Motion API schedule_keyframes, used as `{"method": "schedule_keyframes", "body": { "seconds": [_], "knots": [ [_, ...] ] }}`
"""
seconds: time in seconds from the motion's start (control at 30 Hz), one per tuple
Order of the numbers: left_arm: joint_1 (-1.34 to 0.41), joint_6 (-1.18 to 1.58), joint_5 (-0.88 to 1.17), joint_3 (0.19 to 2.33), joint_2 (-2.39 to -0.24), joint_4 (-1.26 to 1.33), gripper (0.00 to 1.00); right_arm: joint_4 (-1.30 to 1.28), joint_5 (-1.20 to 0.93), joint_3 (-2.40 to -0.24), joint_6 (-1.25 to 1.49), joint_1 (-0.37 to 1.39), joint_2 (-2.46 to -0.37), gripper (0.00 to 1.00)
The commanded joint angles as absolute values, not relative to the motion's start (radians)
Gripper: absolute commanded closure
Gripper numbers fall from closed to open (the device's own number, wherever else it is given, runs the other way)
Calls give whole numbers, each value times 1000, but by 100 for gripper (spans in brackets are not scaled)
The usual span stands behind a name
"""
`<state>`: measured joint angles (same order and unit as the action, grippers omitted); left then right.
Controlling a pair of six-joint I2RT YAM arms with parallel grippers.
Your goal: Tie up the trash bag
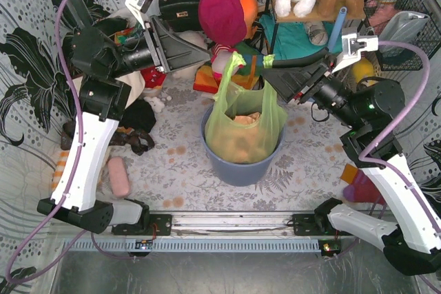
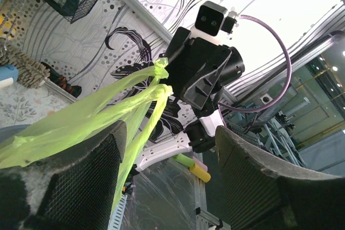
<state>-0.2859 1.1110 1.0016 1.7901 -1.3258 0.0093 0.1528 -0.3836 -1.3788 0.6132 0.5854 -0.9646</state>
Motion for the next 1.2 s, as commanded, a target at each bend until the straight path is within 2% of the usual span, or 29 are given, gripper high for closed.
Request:
{"method": "schedule_keyframes", "body": {
  "seconds": [0.0,0.23,0.37,0.5,0.73,1.0,1.17],
  "knots": [
    [-280,1035,987,1774,-1284,-53,26,150,-340,-1376,624,591,-960,57],
    [-299,1024,1047,1704,-1269,-48,26,131,-341,-1385,617,591,-966,59],
    [-365,993,1035,1683,-1278,-53,24,130,-360,-1387,617,591,-971,59],
    [-439,966,1021,1696,-1311,-55,24,122,-414,-1403,618,591,-990,45],
    [-486,970,1020,1723,-1347,-28,24,74,-442,-1427,634,591,-1031,39],
    [-518,987,1033,1724,-1365,17,23,202,-490,-1413,692,590,-1065,37],
    [-526,1073,1054,1707,-1366,155,23,376,-528,-1370,768,591,-1080,38]
  ]
}}
